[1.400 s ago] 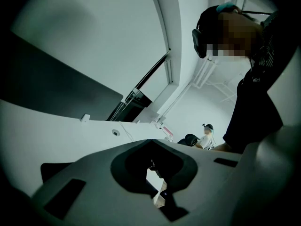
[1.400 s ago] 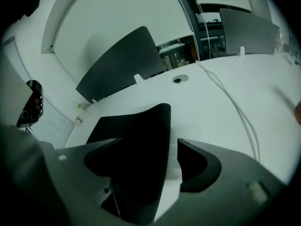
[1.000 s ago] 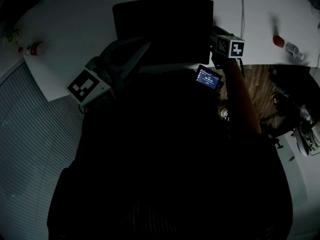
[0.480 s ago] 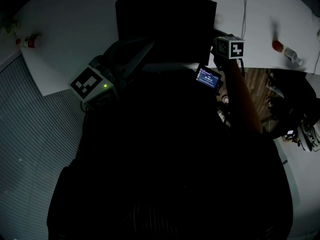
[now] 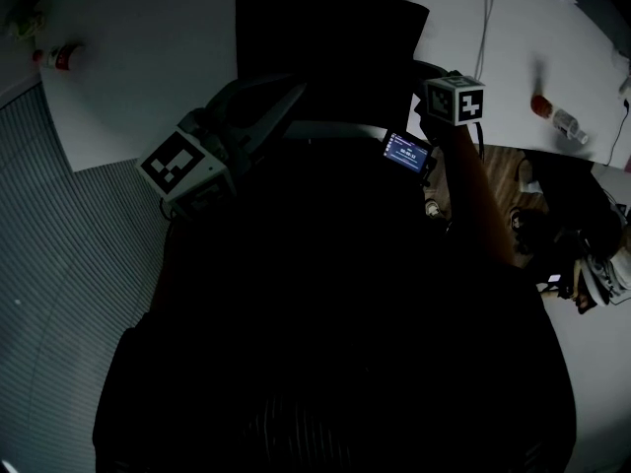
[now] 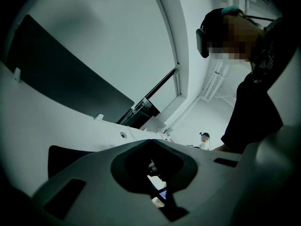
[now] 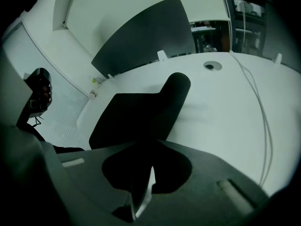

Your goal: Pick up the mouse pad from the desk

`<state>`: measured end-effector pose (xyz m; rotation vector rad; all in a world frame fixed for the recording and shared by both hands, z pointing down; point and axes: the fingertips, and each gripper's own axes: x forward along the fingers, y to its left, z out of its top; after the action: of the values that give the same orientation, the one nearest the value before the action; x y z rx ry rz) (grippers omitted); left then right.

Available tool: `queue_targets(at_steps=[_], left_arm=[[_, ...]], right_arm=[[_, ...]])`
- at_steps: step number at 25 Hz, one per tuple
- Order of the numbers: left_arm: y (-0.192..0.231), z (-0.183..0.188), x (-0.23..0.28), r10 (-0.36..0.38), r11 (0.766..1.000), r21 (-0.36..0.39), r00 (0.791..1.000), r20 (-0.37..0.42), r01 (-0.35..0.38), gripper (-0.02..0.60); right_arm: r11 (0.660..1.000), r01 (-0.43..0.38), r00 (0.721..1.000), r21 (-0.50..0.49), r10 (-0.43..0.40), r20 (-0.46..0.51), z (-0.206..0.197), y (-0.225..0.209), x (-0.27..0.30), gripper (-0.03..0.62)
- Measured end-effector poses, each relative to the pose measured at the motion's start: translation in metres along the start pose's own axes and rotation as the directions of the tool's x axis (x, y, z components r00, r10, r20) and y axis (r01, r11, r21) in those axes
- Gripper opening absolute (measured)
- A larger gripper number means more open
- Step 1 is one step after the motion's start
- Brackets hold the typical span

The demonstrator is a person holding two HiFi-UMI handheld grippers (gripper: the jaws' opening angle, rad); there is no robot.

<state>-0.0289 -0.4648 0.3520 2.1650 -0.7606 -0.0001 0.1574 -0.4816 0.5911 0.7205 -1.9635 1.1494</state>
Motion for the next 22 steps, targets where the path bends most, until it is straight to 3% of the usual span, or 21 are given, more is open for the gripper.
queue_targets(at_steps=[6, 12, 16, 22], left_arm=[[0.0, 0.002, -0.031, 0.058, 0.998, -0.017, 0.997, 0.059, -0.057, 0.008], [-0.002, 0.003, -0.057, 0.101, 0.995, -0.027, 0.987, 0.127, -0.098, 0.008], [-0.003, 0.002, -0.069, 0.119, 0.993, -0.035, 0.982, 0.146, -0.115, 0.008], [-0.017, -0.007, -0.058, 0.121, 0.993, -0.014, 0.98, 0.156, -0.121, 0.008]], right_arm=[[0.987, -0.092, 0.994, -0.133, 0.083, -0.072, 0.017, 0.051, 0.008, 0.017], [0.959, -0.229, 0.972, -0.168, 0.215, -0.1, 0.041, 0.116, 0.029, 0.017], [0.927, -0.351, 0.936, -0.133, 0.34, -0.094, 0.057, 0.156, 0.037, 0.017], [0.864, -0.494, 0.868, -0.096, 0.497, 0.0, 0.079, 0.184, 0.017, 0.017]])
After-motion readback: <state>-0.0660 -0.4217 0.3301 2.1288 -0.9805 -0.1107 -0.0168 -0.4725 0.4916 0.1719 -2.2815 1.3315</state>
